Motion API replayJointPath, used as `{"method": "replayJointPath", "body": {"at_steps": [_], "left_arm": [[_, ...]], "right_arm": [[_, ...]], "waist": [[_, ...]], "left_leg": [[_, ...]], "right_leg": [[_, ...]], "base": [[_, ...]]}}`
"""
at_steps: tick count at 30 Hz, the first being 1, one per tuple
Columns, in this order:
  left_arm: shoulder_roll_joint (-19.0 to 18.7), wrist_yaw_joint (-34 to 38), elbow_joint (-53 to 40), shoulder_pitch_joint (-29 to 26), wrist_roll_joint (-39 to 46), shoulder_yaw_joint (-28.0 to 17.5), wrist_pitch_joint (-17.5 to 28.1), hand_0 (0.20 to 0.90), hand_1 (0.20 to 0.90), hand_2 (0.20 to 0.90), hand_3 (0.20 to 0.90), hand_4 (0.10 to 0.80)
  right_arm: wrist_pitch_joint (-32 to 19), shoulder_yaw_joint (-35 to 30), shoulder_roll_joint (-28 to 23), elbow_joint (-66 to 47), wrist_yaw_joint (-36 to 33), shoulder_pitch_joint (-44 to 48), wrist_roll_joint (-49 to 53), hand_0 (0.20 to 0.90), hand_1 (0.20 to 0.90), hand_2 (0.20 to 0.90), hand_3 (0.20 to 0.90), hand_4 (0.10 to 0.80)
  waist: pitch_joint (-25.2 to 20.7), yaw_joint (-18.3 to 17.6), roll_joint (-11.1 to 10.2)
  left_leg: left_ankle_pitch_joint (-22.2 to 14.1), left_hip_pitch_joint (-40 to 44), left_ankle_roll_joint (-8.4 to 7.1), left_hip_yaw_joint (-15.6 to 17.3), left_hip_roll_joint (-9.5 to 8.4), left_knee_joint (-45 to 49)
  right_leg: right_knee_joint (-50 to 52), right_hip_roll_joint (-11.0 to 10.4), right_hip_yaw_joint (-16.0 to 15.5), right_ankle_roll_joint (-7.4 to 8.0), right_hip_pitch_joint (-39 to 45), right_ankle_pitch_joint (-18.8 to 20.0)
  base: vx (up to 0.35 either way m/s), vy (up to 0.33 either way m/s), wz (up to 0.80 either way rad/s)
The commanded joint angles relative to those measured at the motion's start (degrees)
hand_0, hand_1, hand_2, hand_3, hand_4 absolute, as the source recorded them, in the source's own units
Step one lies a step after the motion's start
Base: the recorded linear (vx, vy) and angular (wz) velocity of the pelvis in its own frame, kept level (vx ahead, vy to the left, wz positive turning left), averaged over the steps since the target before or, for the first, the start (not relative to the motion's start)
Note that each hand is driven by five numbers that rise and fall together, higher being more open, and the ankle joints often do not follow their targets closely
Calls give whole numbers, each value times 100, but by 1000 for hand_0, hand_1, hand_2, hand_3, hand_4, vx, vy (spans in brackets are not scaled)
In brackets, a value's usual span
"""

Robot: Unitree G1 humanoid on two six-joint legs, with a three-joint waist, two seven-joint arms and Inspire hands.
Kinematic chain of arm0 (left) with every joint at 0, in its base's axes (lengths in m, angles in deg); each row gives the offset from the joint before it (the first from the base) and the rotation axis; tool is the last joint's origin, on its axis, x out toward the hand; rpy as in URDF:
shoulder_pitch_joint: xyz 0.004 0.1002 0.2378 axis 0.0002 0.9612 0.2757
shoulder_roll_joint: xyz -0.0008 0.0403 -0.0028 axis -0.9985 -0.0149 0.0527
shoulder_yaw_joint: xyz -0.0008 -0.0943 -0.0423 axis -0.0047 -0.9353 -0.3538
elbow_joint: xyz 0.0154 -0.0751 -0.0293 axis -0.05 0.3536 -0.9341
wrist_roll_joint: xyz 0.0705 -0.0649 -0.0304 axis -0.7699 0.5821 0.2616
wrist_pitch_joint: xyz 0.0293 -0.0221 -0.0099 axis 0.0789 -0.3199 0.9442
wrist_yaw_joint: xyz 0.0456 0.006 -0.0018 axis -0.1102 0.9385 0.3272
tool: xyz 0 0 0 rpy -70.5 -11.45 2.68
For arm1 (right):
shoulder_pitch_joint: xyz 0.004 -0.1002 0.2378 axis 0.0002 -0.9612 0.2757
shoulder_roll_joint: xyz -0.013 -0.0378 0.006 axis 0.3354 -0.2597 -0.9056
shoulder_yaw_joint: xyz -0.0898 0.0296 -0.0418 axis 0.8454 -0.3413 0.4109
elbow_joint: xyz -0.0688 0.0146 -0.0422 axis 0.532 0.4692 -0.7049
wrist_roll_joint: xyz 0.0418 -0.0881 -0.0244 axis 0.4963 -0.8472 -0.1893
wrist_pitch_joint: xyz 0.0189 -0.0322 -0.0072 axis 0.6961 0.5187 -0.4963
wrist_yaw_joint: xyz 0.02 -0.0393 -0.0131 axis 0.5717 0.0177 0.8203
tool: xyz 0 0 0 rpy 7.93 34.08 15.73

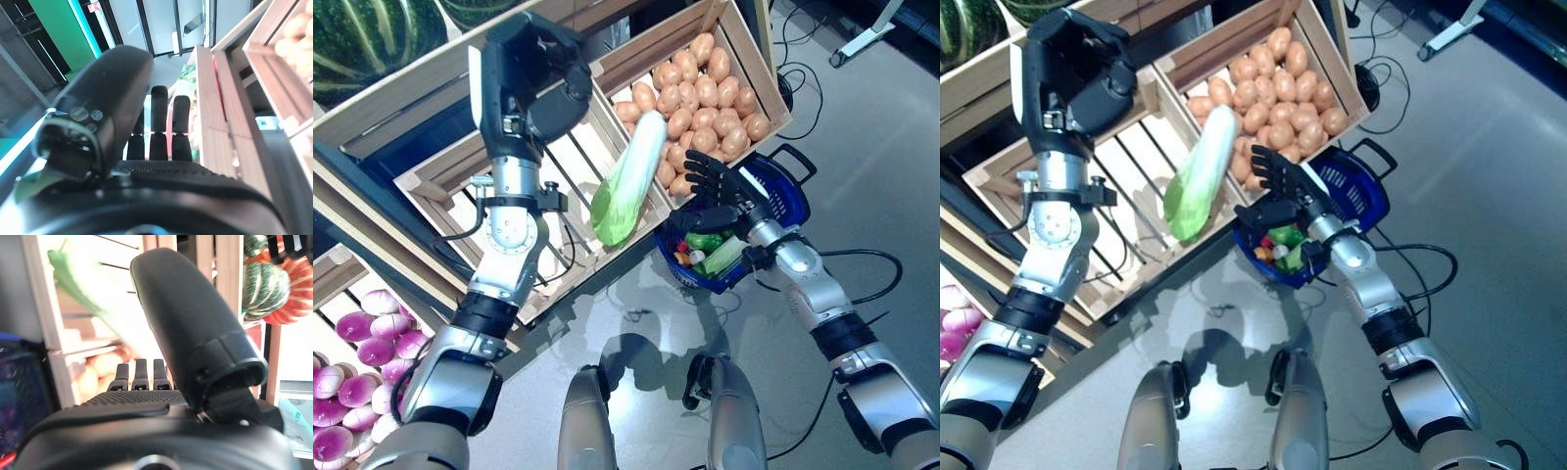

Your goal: Put vegetables into the basket

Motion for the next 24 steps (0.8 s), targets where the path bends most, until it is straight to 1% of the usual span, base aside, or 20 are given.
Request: {"method": "replayJointPath", "body": {"at_steps": [1, 3, 5, 6, 7, 8, 9, 10, 12, 14, 16, 17, 18, 20, 21, 22, 24], "left_arm": [[194, -34, -715, 369, -94, -62, 192, 300, 300, 300, 300, 400], [266, -34, -671, 503, -277, -55, -42, 300, 300, 300, 300, 400], [229, -7, -604, 612, -432, -29, -255, 300, 300, 300, 300, 400], [235, 38, -532, 712, -654, -10, -468, 300, 300, 300, 300, 400], [226, 53, -452, 846, -788, -31, -760, 300, 300, 300, 300, 400], [217, 33, -391, 921, -798, -35, -916, 538, 538, 538, 538, 558], [233, -37, -306, 1039, -793, -60, -997, 596, 596, 596, 596, 598], [251, -101, -198, 1167, -787, -105, -1040, 900, 900, 900, 900, 800], [258, -308, 9, 1294, -653, -144, -1179, 900, 900, 900, 900, 800], [262, -292, 165, 1380, -795, -143, -1164, 900, 900, 900, 900, 800], [204, -257, 423, 1507, -1042, -128, -1252, 900, 900, 900, 900, 800], [175, -162, 580, 1549, -1347, -111, -1273, 900, 900, 900, 900, 800], [69, 1, 828, 1540, -1831, -38, -1252, 900, 900, 900, 900, 800], [-141, 198, 1074, 1469, -2572, 55, -1412, 900, 900, 900, 900, 800], [-385, 321, 1292, 1334, -2829, 188, -1556, 900, 900, 900, 900, 800], [-542, 342, 1488, 1196, -2942, 267, -1674, 900, 900, 900, 900, 800], [-823, 376, 2105, 818, -2976, 389, -1632, 900, 900, 900, 900, 800]], "right_arm": [[-747, -187, 389, -258, 60, -76, 469, 900, 900, 900, 900, 800], [-688, -247, 407, -228, 96, -209, 505, 900, 900, 900, 900, 800], [-667, -272, 388, -240, 148, -353, 553, 900, 900, 900, 900, 800], [-649, -284, 394, -231, 236, -452, 594, 900, 900, 900, 900, 800], [-612, -320, 397, -273, 344, -622, 607, 900, 900, 900, 900, 800], [-570, -347, 391, -318, 381, -734, 623, 900, 900, 900, 900, 800], [-563, -379, 376, -367, 437, -888, 595, 900, 900, 900, 900, 800], [-564, -419, 356, -407, 501, -1054, 548, 900, 900, 900, 900, 800], [-548, -441, 339, -440, 616, -1261, 478, 900, 900, 900, 900, 800], [-511, -441, 337, -479, 639, -1402, 495, 900, 900, 900, 900, 800], [-444, -463, 350, -518, 707, -1656, 467, 900, 900, 900, 900, 800], [-431, -457, 326, -507, 726, -1758, 496, 900, 900, 900, 900, 800], [-426, -455, 285, -462, 749, -1809, 584, 900, 900, 900, 900, 800], [-449, -478, 212, -456, 807, -1876, 689, 900, 900, 900, 900, 800], [-444, -477, 134, -482, 826, -1870, 755, 900, 900, 900, 900, 800], [-462, -467, 68, -489, 838, -1839, 775, 900, 900, 900, 900, 800], [-509, -431, -75, -487, 877, -1739, 796, 900, 900, 900, 900, 800]], "waist": [[-1148, 68, 68], [-1260, 70, 66], [-1392, 67, 63], [-1444, 67, 60], [-1561, 68, 62], [-1603, 71, 58], [-1644, 67, 56], [-1677, 54, 60], [-1696, 31, 68], [-1687, 10, 80], [-1661, -46, 92], [-1644, -74, 99], [-1603, -102, 114], [-1540, -145, 125], [-1463, -192, 131], [-1385, -230, 140], [-1168, -327, 162]], "left_leg": [[1026, 417, 157, 86, -37, -1341], [1158, 714, 157, 163, -74, -1688], [1294, 918, 158, 213, -104, -1985], [1312, 1069, 151, 238, -134, -2104], [1426, 1226, 158, 279, -187, -2366], [1457, 1312, 160, 285, -220, -2463], [1482, 1403, 165, 312, -250, -2558], [1501, 1484, 173, 351, -270, -2640], [1520, 1559, 177, 394, -296, -2723], [1545, 1592, 180, 408, -311, -2777], [1610, 1663, 199, 432, -350, -2928], [1644, 1689, 195, 452, -363, -2997], [1712, 1722, 189, 465, -389, -3128], [1766, 1701, 193, 488, -415, -3212], [1784, 1646, 187, 508, -431, -3202], [1790, 1575, 185, 536, -429, -3170], [1767, 1353, 183, 574, -414, -2993]], "right_leg": [[-1158, 40, 199, 24, 959, 694], [-1576, 180, 166, 2, 1273, 788], [-1966, 283, 133, -3, 1501, 919], [-2149, 349, 135, 6, 1670, 941], [-2488, 446, 131, 11, 1849, 1048], [-2638, 481, 124, 18, 1956, 1089], [-2772, 522, 120, 21, 2058, 1119], [-2874, 558, 121, 23, 2137, 1140], [-2984, 586, 131, 31, 2198, 1179], [-3059, 608, 160, 44, 2224, 1218], [-3234, 646, 235, 76, 2261, 1309], [-3335, 649, 266, 96, 2285, 1357], [-3463, 654, 309, 129, 2302, 1438], [-3538, 656, 357, 154, 2267, 1502], [-3539, 656, 401, 163, 2200, 1531], [-3494, 657, 428, 155, 2112, 1534], [-3284, 653, 500, 125, 1844, 1502]], "base": [[112, -36, -3], [147, -20, -6], [179, -18, -1], [232, -9, 7], [258, -3, 3], [242, 5, 0], [207, 17, -8], [179, 27, -9], [142, 39, -7], [90, 38, -8], [75, 58, -12], [51, 83, -16], [19, 75, -14], [-37, 64, -18], [-120, 81, -22], [-161, 89, -29], [-185, 105, -15]]}}
